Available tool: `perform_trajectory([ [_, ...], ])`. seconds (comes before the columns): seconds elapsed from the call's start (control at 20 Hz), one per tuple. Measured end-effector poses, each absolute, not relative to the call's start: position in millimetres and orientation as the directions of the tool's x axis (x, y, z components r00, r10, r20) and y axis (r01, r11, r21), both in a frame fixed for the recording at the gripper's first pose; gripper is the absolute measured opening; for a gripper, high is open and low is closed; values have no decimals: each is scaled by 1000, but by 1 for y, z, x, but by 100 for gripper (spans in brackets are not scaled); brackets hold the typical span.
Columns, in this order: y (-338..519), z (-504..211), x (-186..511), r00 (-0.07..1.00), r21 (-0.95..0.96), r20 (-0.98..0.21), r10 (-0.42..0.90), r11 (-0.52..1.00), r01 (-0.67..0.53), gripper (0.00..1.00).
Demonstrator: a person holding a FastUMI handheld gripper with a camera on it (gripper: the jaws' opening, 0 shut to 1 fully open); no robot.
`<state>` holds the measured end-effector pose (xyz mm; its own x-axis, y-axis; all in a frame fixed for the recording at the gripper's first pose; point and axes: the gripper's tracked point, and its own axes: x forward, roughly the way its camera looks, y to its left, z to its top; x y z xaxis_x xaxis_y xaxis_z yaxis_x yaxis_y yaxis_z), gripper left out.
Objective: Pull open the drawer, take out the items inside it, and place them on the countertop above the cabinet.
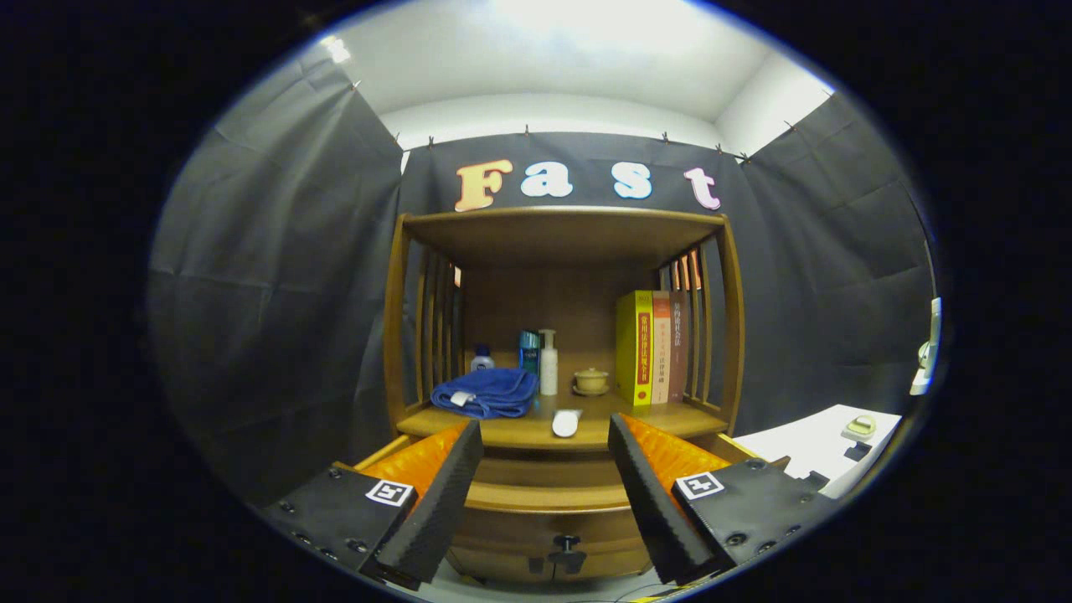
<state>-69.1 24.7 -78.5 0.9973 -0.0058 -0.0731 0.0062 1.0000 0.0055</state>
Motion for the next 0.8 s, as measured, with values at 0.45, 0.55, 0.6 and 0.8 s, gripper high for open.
perform_trajectory([
  [0.45,9,-171,-56,993,48,-85,-85,995,89,98],
  [0.55,10,-183,-60,992,22,-96,-87,996,89,98],
  [0.6,10,-185,-63,992,9,-91,-90,996,91,98],
  [0.8,8,-213,-63,986,-11,-131,-99,995,98,98],
])
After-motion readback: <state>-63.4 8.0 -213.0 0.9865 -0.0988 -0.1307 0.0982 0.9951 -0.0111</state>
